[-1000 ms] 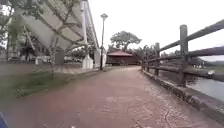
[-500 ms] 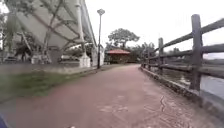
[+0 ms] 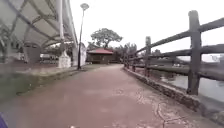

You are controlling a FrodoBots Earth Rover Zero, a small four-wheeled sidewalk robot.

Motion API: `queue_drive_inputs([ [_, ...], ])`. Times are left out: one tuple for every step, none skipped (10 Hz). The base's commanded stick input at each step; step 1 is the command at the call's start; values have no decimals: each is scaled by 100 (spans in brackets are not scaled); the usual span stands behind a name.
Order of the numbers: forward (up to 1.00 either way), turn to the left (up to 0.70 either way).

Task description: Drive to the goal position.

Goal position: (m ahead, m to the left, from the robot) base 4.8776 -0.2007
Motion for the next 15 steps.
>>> queue_drive_inputs([
  [100, 3],
  [100, 6],
  [100, 7],
  [100, 9],
  [100, 17],
  [100, 7],
  [100, 3],
  [100, 4],
  [100, 17],
  [100, 8],
  [100, 3],
  [100, 5],
  [100, 7],
  [100, 13],
  [100, 5],
])
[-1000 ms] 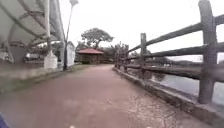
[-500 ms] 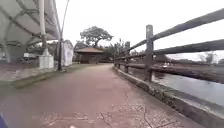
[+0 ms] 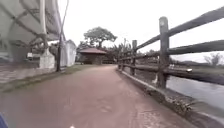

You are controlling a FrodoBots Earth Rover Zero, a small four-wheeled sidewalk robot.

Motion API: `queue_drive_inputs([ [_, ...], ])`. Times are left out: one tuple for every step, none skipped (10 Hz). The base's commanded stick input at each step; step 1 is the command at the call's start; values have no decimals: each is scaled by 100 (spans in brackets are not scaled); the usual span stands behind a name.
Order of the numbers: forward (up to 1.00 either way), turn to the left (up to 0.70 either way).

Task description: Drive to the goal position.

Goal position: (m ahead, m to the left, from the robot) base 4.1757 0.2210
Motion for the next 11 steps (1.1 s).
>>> queue_drive_inputs([
  [100, 33],
  [100, 18],
  [100, 9],
  [100, 10],
  [100, 9],
  [100, 7],
  [100, 4],
  [100, 15],
  [100, 17],
  [100, 20],
  [100, 23],
])
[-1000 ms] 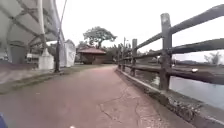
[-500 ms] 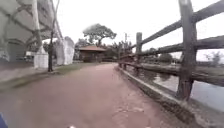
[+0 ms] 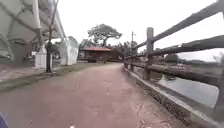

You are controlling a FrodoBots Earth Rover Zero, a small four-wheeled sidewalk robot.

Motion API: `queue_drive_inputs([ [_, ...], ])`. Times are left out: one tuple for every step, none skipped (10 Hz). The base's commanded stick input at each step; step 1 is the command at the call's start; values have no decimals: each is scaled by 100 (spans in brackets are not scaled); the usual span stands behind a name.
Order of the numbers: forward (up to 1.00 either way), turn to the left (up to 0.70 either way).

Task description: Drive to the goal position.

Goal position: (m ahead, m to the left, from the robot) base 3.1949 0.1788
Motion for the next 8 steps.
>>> queue_drive_inputs([
  [100, 21],
  [100, 18],
  [100, 12],
  [100, 0],
  [100, 2],
  [100, 4],
  [100, 5],
  [100, 2],
])
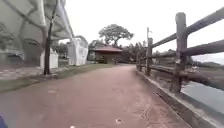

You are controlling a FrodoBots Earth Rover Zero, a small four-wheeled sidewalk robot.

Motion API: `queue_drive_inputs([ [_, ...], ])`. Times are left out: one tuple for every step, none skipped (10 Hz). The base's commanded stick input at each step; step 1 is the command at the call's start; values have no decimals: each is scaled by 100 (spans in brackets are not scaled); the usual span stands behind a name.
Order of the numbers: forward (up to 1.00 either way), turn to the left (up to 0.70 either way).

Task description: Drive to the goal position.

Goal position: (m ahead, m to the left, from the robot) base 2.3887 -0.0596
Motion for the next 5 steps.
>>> queue_drive_inputs([
  [100, 11],
  [100, 6],
  [100, 8],
  [100, 12],
  [100, 1],
])
